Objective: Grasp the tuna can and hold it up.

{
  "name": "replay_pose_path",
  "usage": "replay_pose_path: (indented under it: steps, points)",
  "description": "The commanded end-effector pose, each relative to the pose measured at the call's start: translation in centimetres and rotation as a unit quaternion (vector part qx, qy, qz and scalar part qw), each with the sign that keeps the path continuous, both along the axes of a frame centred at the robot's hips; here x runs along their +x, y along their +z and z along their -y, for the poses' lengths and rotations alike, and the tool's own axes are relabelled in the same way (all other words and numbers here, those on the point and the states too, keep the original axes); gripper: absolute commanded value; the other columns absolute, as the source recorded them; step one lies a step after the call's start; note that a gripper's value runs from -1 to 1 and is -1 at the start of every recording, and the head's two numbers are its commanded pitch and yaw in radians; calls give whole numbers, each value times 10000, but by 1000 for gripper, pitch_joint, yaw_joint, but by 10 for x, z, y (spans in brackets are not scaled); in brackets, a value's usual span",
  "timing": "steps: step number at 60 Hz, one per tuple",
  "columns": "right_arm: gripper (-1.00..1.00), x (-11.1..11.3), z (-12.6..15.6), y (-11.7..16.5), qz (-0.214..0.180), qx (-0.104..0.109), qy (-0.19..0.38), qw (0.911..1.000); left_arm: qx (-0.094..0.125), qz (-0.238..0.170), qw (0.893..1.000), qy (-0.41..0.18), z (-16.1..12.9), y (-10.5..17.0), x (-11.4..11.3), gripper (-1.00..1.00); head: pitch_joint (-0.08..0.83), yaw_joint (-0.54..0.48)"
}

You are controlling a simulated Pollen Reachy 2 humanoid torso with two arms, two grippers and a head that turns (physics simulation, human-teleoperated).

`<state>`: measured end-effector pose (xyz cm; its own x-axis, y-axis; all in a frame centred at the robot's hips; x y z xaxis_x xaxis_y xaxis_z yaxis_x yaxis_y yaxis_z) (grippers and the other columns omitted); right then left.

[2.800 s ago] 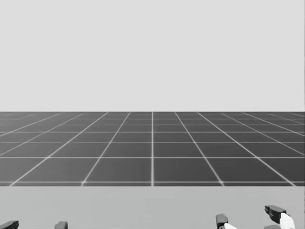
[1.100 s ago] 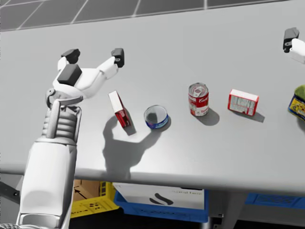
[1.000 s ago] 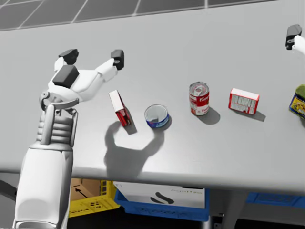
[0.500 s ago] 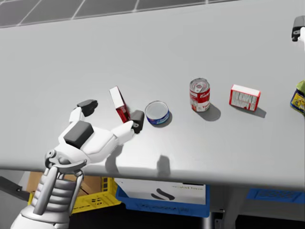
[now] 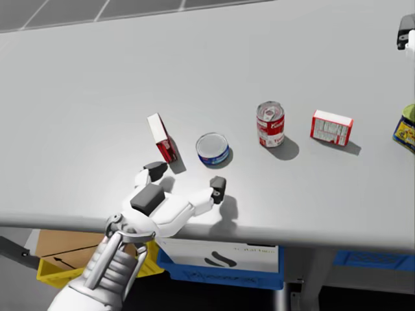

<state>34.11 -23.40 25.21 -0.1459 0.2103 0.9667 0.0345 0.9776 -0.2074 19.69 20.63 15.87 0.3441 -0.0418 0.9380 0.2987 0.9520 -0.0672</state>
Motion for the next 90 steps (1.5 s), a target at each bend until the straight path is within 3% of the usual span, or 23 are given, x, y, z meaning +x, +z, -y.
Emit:
replay_pose_path:
  steps: [1, 28, 55, 77, 80, 81, 82, 83, 90]
  points:
    - [-1000, 0, 0, 0, 24, -31, -11, 10000, -282, -144, 9995, 70, 21, -9, 12, -1000, 764, 236]
    - [-1000, 0, -1, 0, 32, -60, -30, 10000, -54, -348, 9992, 199, 30, -14, 50, -1000, 772, 217]
    - [-1000, 0, 1, 3, 69, -29, -35, 10000, 405, -275, 9986, 217, 45, -11, 78, -1000, 773, 201]
    - [-1000, -1, 2, 4, 86, -11, -46, 10000, 610, -322, 9974, 196, 53, -16, 85, -1000, 775, 195]
    - [-1000, -1, 2, 4, 86, -11, -46, 10000, 651, -339, 9971, 195, 53, -17, 83, -795, 775, 195]
    - [-1000, -1, 2, 4, 89, -15, -49, 9999, 683, -342, 9969, 172, 54, -19, 81, 35, 775, 195]
    - [-1000, -1, 2, 4, 89, -15, -48, 9999, 697, -338, 9969, 167, 53, -19, 80, 649, 775, 196]
    - [-1000, -1, 2, 4, 89, -14, -47, 9999, 709, -331, 9968, 158, 54, -19, 79, 911, 775, 195]
    - [-1000, -1, 2, 4, 93, -9, -50, 9999, 793, -286, 9964, 132, 54, -19, 76, 1000, 772, 194]
